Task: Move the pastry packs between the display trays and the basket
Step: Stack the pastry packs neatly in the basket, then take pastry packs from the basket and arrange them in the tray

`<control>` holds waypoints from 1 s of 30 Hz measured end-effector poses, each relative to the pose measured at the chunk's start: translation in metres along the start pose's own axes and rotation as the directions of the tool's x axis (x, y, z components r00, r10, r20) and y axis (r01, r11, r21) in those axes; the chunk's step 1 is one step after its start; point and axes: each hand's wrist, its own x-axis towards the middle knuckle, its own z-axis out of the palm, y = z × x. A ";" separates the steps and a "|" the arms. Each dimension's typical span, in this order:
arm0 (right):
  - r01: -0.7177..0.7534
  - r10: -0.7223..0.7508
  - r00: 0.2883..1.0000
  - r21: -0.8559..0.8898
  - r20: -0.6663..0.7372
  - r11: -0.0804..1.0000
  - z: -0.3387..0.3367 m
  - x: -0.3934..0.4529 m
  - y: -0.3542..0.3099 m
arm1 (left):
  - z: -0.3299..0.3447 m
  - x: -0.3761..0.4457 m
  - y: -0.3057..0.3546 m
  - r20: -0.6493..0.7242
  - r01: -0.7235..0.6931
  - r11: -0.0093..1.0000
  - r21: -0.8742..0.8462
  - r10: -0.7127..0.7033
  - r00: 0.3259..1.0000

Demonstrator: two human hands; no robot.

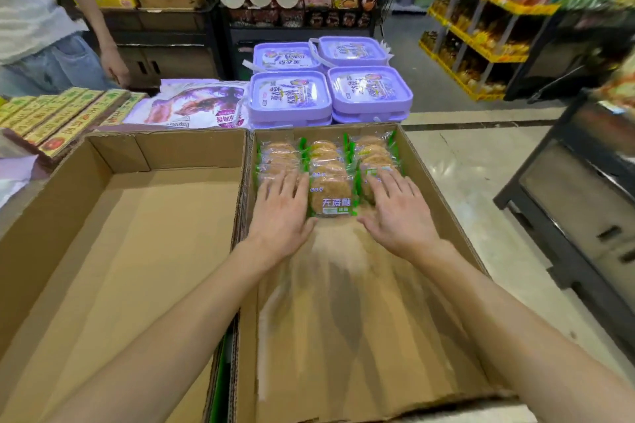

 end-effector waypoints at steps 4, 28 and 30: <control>-0.280 0.282 0.958 0.045 -0.043 0.959 -0.048 -0.089 0.000 | -0.023 -0.033 0.048 0.022 -0.240 0.961 -0.140 0.245 0.969; -0.959 0.989 0.116 0.270 0.089 0.088 -0.127 -0.852 -0.037 | 0.006 -0.504 0.491 -0.054 -0.811 0.300 -0.503 0.925 0.376; -0.958 0.985 0.136 0.267 0.102 0.105 -0.123 -0.868 -0.020 | 0.011 -0.516 0.509 -0.017 -0.802 0.327 -0.499 0.922 0.386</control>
